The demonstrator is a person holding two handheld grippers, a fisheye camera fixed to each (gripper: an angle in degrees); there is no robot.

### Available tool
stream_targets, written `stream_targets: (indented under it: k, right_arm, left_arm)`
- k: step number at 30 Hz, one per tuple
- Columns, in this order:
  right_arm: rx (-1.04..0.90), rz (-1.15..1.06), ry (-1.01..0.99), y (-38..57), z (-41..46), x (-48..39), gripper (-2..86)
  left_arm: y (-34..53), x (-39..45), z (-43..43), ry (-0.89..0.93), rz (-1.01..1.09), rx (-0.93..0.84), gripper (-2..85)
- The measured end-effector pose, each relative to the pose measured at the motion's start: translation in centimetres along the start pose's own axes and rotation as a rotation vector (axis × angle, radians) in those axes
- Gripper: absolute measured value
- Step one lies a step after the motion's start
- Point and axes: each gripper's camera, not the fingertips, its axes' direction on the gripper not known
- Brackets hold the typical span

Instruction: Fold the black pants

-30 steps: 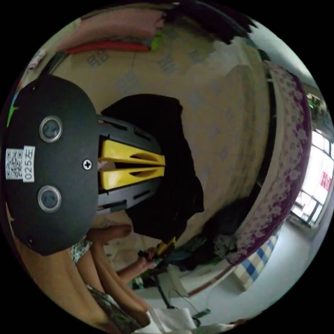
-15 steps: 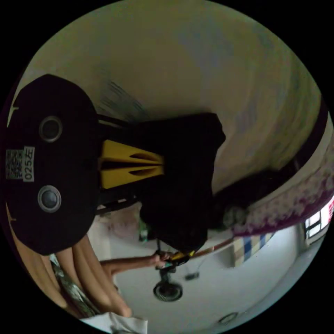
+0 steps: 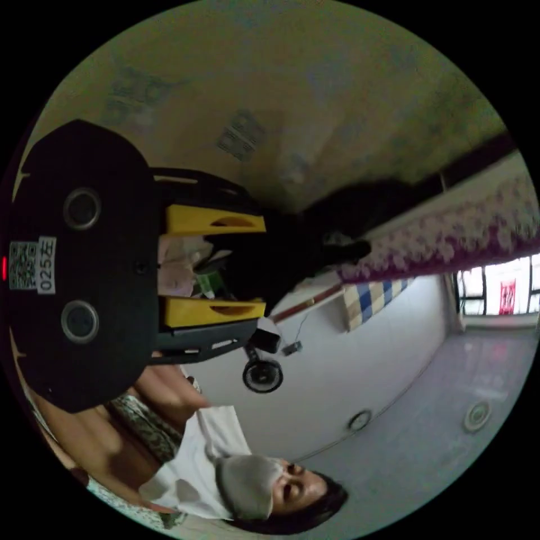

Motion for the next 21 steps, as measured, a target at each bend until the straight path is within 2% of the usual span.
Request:
stream_targets:
  k: [1, 2, 3, 4, 7, 10, 14, 17, 19, 21]
  right_arm:
    - [-0.065, 0.002, -0.005, 0.3, 2.5, 0.0, 6.2]
    - [-0.221, -0.039, -0.016, 1.0, 7.1, -0.6, 6.3]
    - [-0.331, -0.076, -0.121, 1.6, 10.2, -1.8, 6.4]
    - [-0.354, -0.080, -0.156, 1.7, 11.0, -2.5, 6.5]
    - [-0.292, -0.136, -0.149, 1.2, 10.4, -6.5, 7.2]
    - [-0.160, -0.151, -0.098, -1.2, 7.3, -8.1, 11.1]
    - [-0.150, -0.018, 0.096, -7.8, 6.9, -5.5, 14.3]
    - [-0.185, 0.138, 0.193, -13.5, 9.7, -2.9, 13.6]
    - [-0.239, 0.158, 0.278, -16.2, 12.7, -2.9, 13.2]
    - [-0.530, 0.163, 0.430, -17.6, 19.2, -3.2, 14.1]
  left_arm:
    - [0.9, -1.0, -0.5, -0.034, -0.053, 0.013, 13.9]
    - [2.8, -3.0, -1.6, -0.081, -0.169, 0.047, 14.7]
    - [4.6, -4.8, -2.5, -0.138, -0.297, 0.049, 15.4]
    - [5.3, -5.5, -2.9, -0.162, -0.343, 0.043, 14.4]
    - [8.0, -6.2, -4.3, -0.084, -0.433, 0.129, 11.7]
    - [7.8, -5.7, -3.9, -0.103, -0.437, 0.151, 11.2]
    - [4.6, -5.0, -0.7, -0.169, -0.384, 0.060, 11.8]
    - [2.1, -4.3, 2.1, -0.223, -0.374, -0.024, 12.7]
    - [1.2, -3.7, 3.3, -0.262, -0.347, -0.044, 12.7]
    - [0.9, -3.3, 4.2, -0.271, -0.369, 0.006, 12.1]
